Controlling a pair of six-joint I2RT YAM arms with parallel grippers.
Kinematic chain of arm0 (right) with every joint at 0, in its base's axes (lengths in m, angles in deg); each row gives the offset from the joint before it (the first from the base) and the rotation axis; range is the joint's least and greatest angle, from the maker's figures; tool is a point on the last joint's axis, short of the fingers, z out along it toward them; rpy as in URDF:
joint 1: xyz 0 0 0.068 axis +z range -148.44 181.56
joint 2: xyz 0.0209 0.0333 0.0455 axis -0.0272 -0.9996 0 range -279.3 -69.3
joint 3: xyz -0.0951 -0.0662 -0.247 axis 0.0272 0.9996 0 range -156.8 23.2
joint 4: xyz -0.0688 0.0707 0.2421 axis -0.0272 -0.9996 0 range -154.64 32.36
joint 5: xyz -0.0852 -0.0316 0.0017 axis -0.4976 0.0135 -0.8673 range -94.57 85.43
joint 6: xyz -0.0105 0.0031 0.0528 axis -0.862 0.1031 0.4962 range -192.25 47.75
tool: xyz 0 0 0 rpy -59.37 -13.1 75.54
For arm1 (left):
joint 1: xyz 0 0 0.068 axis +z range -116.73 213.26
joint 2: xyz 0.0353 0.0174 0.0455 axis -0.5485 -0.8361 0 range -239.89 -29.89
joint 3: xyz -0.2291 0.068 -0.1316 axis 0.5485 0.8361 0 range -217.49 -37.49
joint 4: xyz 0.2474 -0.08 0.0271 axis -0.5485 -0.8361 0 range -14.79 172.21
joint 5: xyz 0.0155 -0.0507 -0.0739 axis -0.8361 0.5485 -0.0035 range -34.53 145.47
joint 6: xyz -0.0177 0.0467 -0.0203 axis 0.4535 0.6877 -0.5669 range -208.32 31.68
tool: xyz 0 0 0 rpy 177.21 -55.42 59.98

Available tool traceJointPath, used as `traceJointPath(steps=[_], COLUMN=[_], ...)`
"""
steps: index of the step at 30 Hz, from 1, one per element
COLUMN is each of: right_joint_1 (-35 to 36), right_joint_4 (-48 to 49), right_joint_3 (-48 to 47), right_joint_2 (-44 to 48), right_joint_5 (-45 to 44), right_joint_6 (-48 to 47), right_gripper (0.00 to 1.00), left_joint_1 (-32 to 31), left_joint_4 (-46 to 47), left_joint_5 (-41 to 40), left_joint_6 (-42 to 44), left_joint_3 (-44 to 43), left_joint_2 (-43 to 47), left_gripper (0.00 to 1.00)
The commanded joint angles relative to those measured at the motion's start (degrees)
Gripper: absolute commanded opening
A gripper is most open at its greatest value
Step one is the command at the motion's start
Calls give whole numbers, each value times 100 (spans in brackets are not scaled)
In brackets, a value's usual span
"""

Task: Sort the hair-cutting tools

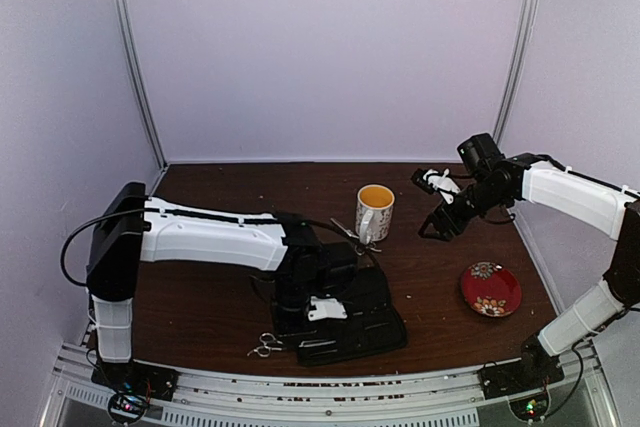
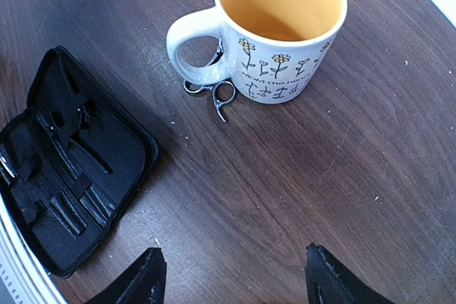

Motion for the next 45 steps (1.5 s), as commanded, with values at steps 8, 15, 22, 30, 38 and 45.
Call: traceJointPath(steps=[8, 15, 22, 30, 38, 45], right_joint_1=[41, 48, 56, 58, 60, 66], right_joint_4=[-75, -77, -95, -103, -103, -112], right_joint_3=[-178, -178, -198, -201, -194, -200], right_joint_2=[1, -5, -28, -8, -33, -98], right_joint_5=[99, 111, 147, 140, 151, 142], right_joint_6=[-71, -75, -67, -62, -62, -66], right_gripper=[68, 68, 68, 68, 68, 68], left_joint_1=[-11, 6, 30, 32, 32, 32], left_joint_4=[-114, -152, -5, 107, 224, 422], left_joint_5=[-222, -470, -500, -559, -557, -457], left_joint_6=[51, -14, -5, 144, 311, 408], left_joint_3=[-174, -210, -560, -1161, -1551, -1801], left_joint_2=[-461, -558, -669, -968, -1267, -1475], left_gripper=[0, 0, 0, 0, 0, 0])
